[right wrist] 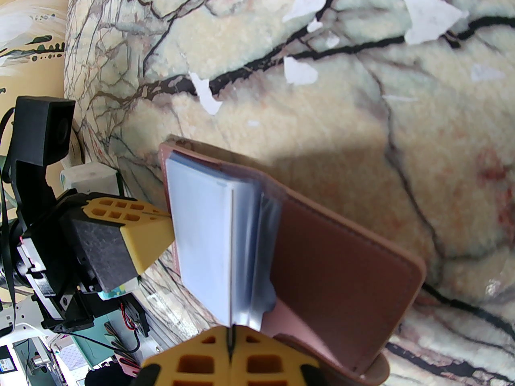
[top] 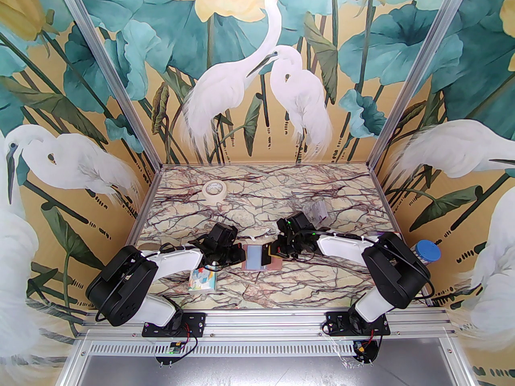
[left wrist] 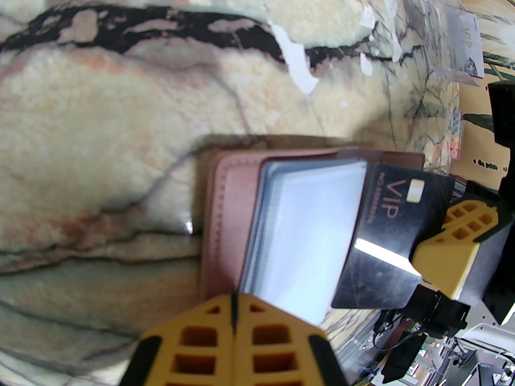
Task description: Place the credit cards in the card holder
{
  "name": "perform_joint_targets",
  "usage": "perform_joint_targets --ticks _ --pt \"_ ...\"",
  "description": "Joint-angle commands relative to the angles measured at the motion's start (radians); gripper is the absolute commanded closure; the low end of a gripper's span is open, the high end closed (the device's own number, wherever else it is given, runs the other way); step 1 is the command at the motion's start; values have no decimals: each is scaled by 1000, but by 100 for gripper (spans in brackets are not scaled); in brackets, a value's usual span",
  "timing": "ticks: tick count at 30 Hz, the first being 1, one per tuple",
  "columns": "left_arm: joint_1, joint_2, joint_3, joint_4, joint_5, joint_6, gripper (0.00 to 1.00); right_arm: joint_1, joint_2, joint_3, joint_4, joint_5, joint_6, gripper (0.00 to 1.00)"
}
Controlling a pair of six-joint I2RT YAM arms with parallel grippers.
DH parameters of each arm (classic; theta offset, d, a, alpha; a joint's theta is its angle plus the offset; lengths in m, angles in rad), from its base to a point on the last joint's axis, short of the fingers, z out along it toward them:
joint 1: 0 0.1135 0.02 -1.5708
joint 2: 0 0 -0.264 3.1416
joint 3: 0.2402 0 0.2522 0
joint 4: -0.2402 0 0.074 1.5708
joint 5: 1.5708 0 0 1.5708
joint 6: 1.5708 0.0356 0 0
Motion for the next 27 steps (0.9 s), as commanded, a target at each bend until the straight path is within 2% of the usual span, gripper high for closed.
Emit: perform_joint_targets --ticks 1,27 --pt "-4 21 -22 -26 -43 3 100 -4 7 -6 24 -22 4 100" --pt "-5 13 -3 -49 -42 13 100 -13 37 -37 66 -33 8 100"
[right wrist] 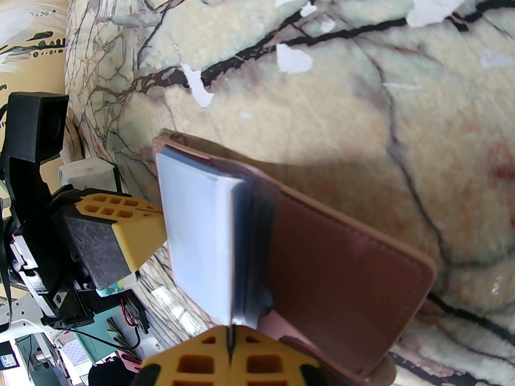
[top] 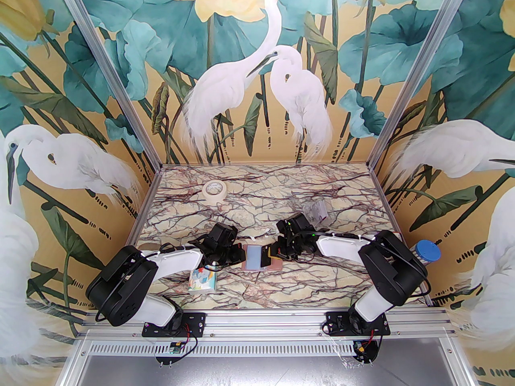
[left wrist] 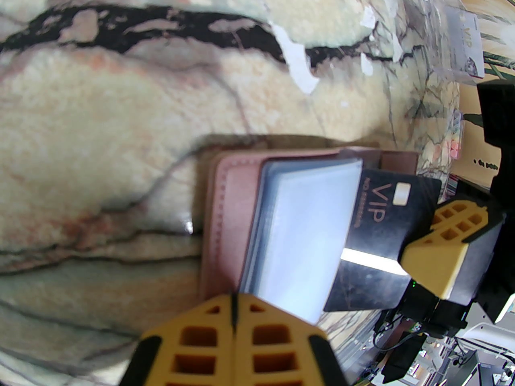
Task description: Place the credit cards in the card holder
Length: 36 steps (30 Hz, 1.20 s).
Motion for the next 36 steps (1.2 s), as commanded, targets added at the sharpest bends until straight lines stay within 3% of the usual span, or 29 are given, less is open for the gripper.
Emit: perform_joint_targets --ticks 1,36 --pt "-6 15 -4 -46 -41 12 100 -7 16 -18 30 -12 9 100" --pt "-5 30 -8 -37 -37 14 100 -13 65 -54 108 -47 28 100"
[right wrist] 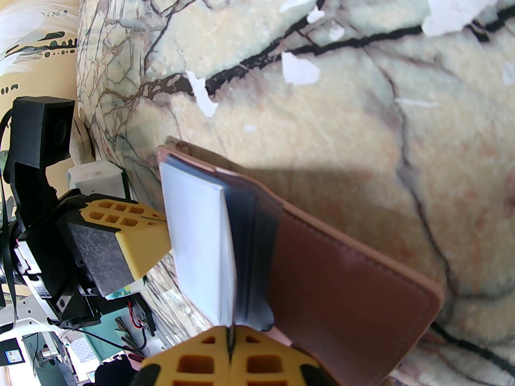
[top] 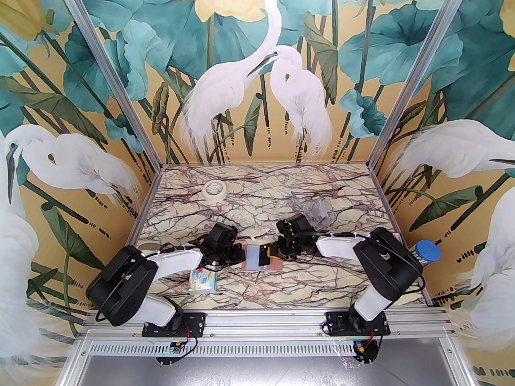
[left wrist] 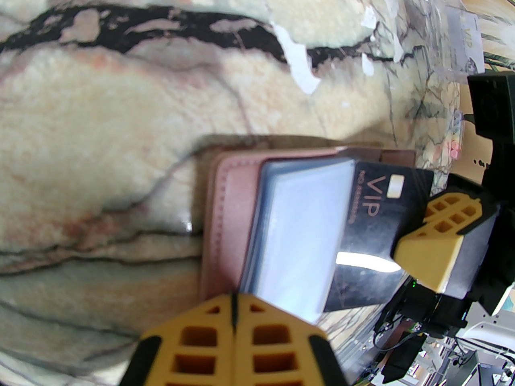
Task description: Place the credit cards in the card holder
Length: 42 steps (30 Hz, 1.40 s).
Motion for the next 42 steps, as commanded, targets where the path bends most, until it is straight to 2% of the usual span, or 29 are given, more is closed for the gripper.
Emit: perform_joint_targets --ticks 1,42 --pt "-5 28 -9 -36 -37 14 100 -2 26 -22 -7 0 9 100" --pt "-4 42 0 -42 -34 20 100 -1 82 -5 -21 -26 -8 100"
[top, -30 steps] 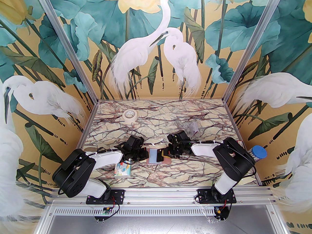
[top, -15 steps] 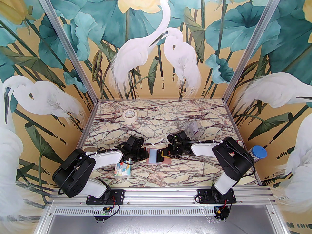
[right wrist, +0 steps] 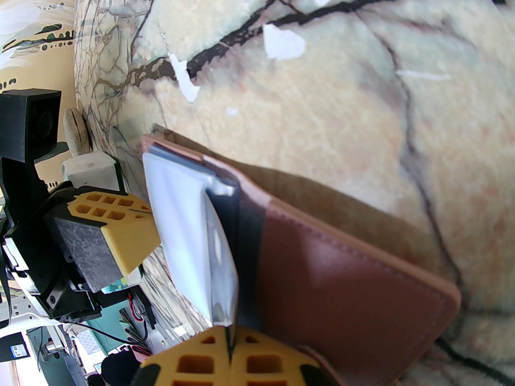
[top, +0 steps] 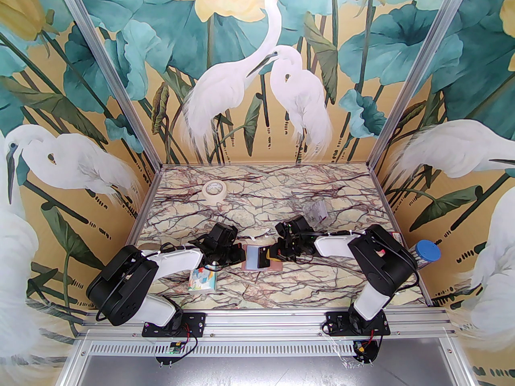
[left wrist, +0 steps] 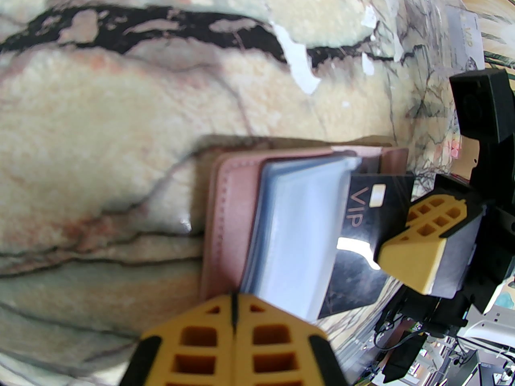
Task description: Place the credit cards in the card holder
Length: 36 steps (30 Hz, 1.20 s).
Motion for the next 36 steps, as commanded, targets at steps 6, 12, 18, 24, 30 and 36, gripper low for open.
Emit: perform_joint_targets --ticks 6,12,18,24,30,36 --pt "-5 40 -4 -41 -34 16 100 5 44 -6 -37 18 -5 100" --pt "-5 40 -4 -40 -34 15 100 6 42 -6 -29 13 -2 100" --pt "-5 40 -6 -39 -33 16 100 6 33 -5 -39 13 -10 90" --pt "-6 41 -5 -39 -34 16 100 6 6 12 -86 33 -28 71" --pt "-5 40 -8 -39 -34 16 100 6 -16 43 -159 64 -52 61" --pt "-6 40 -11 -39 -34 16 100 13 -45 73 -257 134 -79 53"
